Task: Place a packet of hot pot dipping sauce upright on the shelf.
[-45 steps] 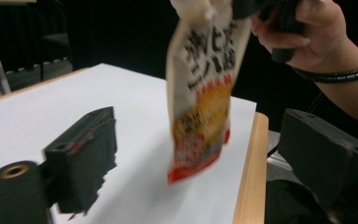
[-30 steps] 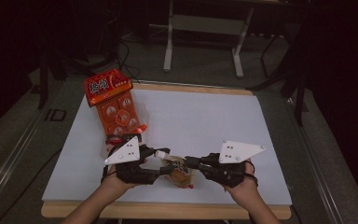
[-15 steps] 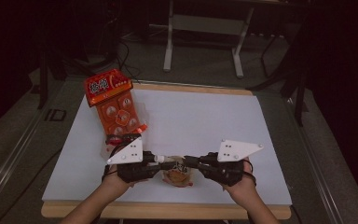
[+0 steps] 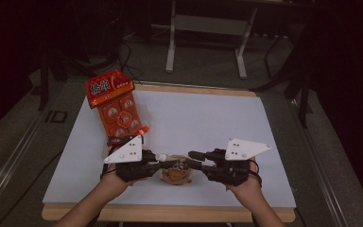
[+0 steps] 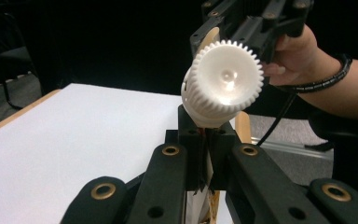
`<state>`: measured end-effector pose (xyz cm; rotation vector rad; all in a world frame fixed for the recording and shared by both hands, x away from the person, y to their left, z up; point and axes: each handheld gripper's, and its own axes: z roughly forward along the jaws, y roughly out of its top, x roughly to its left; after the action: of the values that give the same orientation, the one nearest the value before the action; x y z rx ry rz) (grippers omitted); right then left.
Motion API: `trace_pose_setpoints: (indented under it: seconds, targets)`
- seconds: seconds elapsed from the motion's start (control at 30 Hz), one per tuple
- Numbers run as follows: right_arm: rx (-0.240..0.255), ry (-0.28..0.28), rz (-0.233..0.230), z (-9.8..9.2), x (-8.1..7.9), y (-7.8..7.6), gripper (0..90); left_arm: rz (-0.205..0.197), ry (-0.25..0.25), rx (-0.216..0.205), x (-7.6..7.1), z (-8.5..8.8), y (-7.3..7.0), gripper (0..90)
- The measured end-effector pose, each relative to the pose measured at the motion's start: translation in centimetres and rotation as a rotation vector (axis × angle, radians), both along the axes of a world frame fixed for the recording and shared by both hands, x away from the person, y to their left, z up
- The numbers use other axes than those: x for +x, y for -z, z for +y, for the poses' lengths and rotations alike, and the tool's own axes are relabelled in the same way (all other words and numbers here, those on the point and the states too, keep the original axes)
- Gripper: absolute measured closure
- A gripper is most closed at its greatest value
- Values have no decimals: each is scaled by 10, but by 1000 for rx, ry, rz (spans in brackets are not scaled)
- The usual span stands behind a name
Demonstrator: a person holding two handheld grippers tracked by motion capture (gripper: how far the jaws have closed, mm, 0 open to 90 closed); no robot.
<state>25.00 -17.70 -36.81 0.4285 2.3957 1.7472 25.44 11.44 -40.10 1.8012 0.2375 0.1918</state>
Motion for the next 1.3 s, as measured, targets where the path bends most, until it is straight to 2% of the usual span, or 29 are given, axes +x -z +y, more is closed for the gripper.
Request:
trace_pose_setpoints:
  seconds: [0.17, 0.2, 0.23, 0.27, 0.3, 0.33, 0.37, 0.43, 0.53, 0.63, 0.87, 0.93, 1.07, 1.17, 1.3]
  targets:
    - [28, 41, -2, -10, 2, 0, 470, -17, -20, -21, 4, 12, -8, 881]
    - [28, 41, -2, -10, 2, 0, 470, -17, -20, -21, 4, 12, -8, 880]
    - [37, 72, -14, -14, 3, 1, 357, -27, -28, -25, 5, 18, -12, 880]
    - [37, 72, -14, -14, 3, 1, 357, -27, -28, -25, 5, 18, -12, 880]
    - [62, 75, -11, -18, 5, 1, 235, -46, -41, -23, 6, 24, -15, 880]
    - [62, 75, -11, -18, 5, 1, 235, -46, -41, -23, 6, 24, -15, 880]
    - [69, 87, -29, -22, 7, 3, 154, -59, -43, -26, 9, 31, -17, 880]
    - [80, 98, -36, -27, 9, 5, 133, -63, -57, -21, 11, 37, -19, 880]
    - [71, 104, -31, -31, 12, 7, 120, -61, -71, -26, 14, 43, -20, 880]
    - [91, 103, -4, -38, 15, 12, 118, -77, -93, -38, 20, 56, -19, 880]
    - [137, 124, 41, -50, 21, 15, 131, -95, -101, -36, 30, 76, -15, 880]
    - [135, 128, 36, -51, 21, 15, 131, -98, -109, -35, 32, 79, -14, 879]
    - [116, 129, 28, -55, 21, 18, 132, -78, -128, -41, 37, 90, -8, 880]
    - [102, 133, 25, -56, 20, 19, 135, -67, -165, -20, 42, 97, -1, 880]
    - [92, 134, 33, -56, 21, 20, 136, -52, -179, -19, 46, 104, 7, 880]
